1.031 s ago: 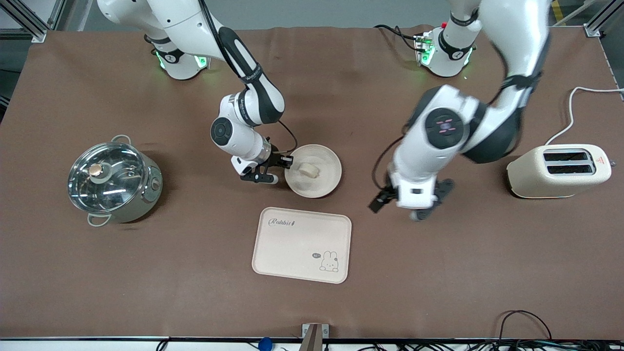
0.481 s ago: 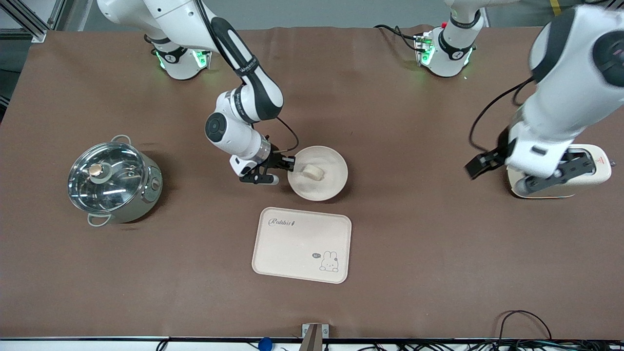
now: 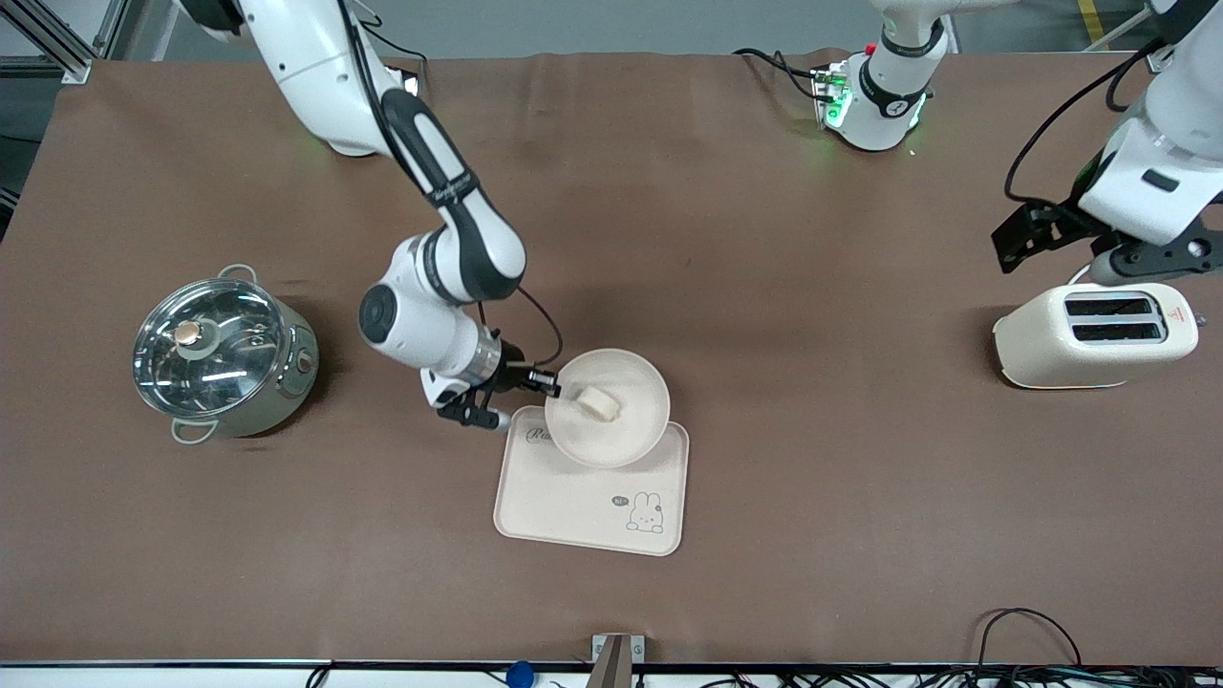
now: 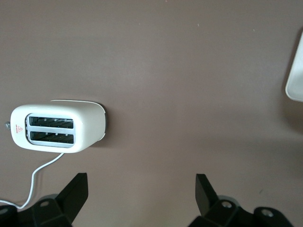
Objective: Place bun in plate and plate on tray
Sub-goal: 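Slide the plate with the bun onto the tray with the right gripper, then open the right gripper to release the plate on the tray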
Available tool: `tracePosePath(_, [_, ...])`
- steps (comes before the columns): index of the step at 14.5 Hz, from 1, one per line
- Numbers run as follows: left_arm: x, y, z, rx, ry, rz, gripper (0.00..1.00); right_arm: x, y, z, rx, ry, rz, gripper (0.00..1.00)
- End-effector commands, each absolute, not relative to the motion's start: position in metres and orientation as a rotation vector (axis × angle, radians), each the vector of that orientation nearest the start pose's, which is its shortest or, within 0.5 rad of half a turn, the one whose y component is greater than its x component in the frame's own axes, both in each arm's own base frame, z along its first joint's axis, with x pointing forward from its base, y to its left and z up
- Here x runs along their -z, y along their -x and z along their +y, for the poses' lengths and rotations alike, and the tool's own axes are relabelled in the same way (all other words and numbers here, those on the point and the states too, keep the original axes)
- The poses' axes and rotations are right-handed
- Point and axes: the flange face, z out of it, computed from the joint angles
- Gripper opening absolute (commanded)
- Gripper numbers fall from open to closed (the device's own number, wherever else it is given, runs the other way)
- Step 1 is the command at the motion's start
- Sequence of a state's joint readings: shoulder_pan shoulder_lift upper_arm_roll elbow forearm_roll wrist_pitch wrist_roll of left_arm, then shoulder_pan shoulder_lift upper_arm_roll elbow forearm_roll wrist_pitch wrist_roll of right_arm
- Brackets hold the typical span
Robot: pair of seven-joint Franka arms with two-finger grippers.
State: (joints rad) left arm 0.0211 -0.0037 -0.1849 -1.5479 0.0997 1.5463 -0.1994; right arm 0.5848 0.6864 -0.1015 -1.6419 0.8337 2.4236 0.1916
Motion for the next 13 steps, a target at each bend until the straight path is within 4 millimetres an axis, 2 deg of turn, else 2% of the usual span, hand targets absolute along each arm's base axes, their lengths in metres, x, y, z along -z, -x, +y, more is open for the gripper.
tracePosePath(1, [-0.642,-0.528,-0.057,0.014,3.078,0.032,1.00,-0.212,-0.653,0.333,-0.154,2.608,0.383,0.00])
tracePosePath(2, [-0.642,-0.527,-0.057,0.000,3.076,0.034,1.00,-0.204,-0.662,0.327,-0.185,2.631,0.399,0.00])
tracePosePath(4, [-0.642,-0.531,-0.057,0.003,3.084,0.039,1.00,-0.203,-0.685,0.316,-0.216,2.659,0.440,0.00])
tracePosePath(5, [-0.642,-0.531,-0.058,0.007,3.090,0.040,1.00,-0.203,-0.689,0.313,-0.211,2.663,0.437,0.00])
tracePosePath(13, [-0.646,-0.530,-0.065,0.008,3.132,0.052,1.00,-0.186,-0.689,0.316,-0.212,2.672,0.442,0.00])
